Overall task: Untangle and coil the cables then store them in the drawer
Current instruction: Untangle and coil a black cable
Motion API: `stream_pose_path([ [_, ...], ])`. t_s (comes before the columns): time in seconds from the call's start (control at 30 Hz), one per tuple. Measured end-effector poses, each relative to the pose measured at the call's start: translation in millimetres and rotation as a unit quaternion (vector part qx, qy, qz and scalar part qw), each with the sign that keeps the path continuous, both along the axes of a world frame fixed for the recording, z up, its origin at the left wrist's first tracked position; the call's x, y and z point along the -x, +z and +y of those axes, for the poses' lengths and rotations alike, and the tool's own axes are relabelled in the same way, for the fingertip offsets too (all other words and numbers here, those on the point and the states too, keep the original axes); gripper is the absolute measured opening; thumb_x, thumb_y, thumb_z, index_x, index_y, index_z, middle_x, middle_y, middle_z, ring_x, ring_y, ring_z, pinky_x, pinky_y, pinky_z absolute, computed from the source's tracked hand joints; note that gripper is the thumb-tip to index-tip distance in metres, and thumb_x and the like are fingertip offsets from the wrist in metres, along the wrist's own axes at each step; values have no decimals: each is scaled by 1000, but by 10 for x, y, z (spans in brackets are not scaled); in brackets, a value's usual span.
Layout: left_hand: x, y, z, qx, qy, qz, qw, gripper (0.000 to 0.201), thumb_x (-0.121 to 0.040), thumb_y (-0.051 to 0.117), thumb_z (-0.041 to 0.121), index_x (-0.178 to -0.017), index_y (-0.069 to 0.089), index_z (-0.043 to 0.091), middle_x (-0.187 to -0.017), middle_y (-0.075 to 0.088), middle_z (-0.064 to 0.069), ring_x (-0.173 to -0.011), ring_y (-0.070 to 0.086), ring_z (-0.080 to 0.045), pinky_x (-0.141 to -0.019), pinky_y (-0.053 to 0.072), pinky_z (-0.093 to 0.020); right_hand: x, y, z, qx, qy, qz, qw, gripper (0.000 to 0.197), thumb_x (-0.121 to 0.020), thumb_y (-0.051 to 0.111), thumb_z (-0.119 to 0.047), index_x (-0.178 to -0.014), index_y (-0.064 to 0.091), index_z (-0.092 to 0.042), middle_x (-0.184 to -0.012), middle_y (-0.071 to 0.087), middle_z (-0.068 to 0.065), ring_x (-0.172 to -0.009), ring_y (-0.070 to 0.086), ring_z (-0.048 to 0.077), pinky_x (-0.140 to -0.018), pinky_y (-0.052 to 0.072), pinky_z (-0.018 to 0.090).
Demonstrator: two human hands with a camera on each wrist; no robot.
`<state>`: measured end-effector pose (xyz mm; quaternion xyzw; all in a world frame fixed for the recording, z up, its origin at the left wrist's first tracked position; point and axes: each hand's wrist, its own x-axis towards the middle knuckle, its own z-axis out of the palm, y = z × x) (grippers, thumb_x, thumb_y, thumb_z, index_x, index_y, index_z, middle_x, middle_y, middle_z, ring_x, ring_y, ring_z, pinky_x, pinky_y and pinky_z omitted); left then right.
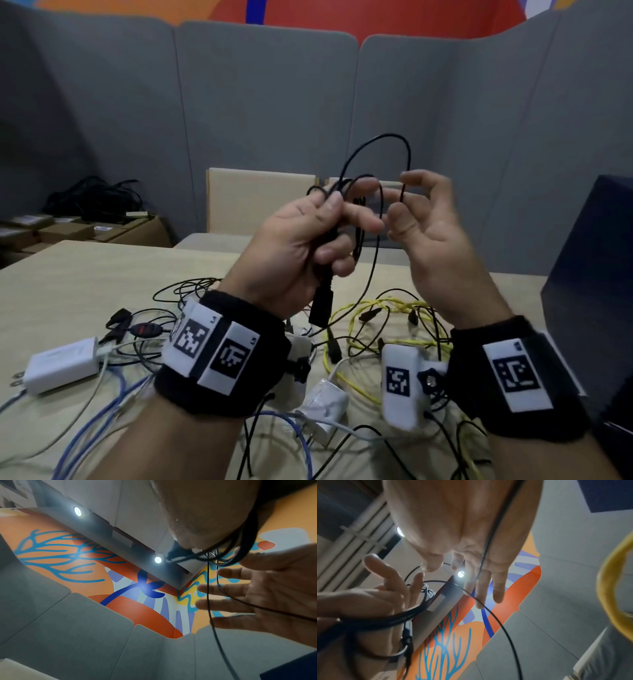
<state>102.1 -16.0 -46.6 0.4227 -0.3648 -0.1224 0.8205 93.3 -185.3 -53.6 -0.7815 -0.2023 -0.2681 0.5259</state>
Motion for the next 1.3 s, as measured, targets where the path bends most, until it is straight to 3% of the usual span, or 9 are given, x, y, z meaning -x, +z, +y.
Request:
stream_pose_path([
  [0.2,-3,-21,39,-62,-21,18,998,29,-95,38,12,-117,50,-3,-64,54,-3,-39,30,1,-40,32,-14,125,99,-72,-26,-16,-92,995,47,-84,36,-66,-121,36,-37,-127,55,-5,-115,57,-2,-88,41,6],
  [0.33,41,-31,43,-91,-64,24,994,25,-93,39,12,-108,53,-2,-58,48,-3,-38,27,1,-38,26,-14,58,45,-15,-68,25,-89,993,49,-80,37,-78,-109,41,-39,-103,67,0,-98,68,20,-89,52,31],
  [0.4,55,-29,45,-94,-74,25,993,23,-93,39,12,-104,53,-2,-57,45,-3,-38,25,1,-39,23,-14,40,18,25,-104,97,-10,990,49,-77,41,-80,-98,55,-37,-83,65,2,-75,66,25,-69,55,42],
  [0.5,29,-8,88,-75,-64,39,994,20,-93,39,13,-103,52,1,-57,44,-1,-38,25,1,-38,24,-14,76,35,-2,-112,125,71,983,53,-80,39,-72,-83,65,-26,-63,49,6,-50,39,19,-48,30,30],
  [0.67,25,3,150,-89,-93,60,990,15,-92,40,17,-91,51,7,-54,40,1,-37,22,1,-37,23,-13,91,93,-107,-166,116,73,977,41,-86,44,-51,-70,64,-18,-60,40,3,-54,16,17,-47,13,30],
  [0.83,84,10,21,-41,-207,66,975,25,-97,37,29,-92,51,9,-56,51,1,-39,17,-4,-39,22,-15,-56,-37,-85,-71,3,58,996,34,-98,46,-42,-74,55,-20,-53,34,-9,-47,26,9,-47,20,29],
  [1.0,-16,81,135,143,-257,113,949,42,-101,37,21,-130,41,-8,-88,62,-17,-54,39,-12,-58,39,-24,-97,-143,-33,122,-16,70,990,24,-102,44,-36,-89,58,-22,-48,44,-18,-44,40,3,-47,28,15],
  [1.13,-51,56,93,212,-112,140,961,38,-99,40,23,-134,40,9,-101,69,-8,-63,56,-8,-63,52,-21,-27,-132,114,212,44,105,971,21,-102,45,-33,-89,62,-35,-64,56,-30,-63,51,-5,-64,40,18],
  [1.3,-98,-1,29,133,147,47,979,37,-104,31,21,-139,39,15,-95,73,-2,-74,68,-15,-75,58,-30,93,-71,205,303,52,124,943,19,-97,55,-36,-78,58,-39,-75,61,-1,-72,57,19,-67,49,39],
])
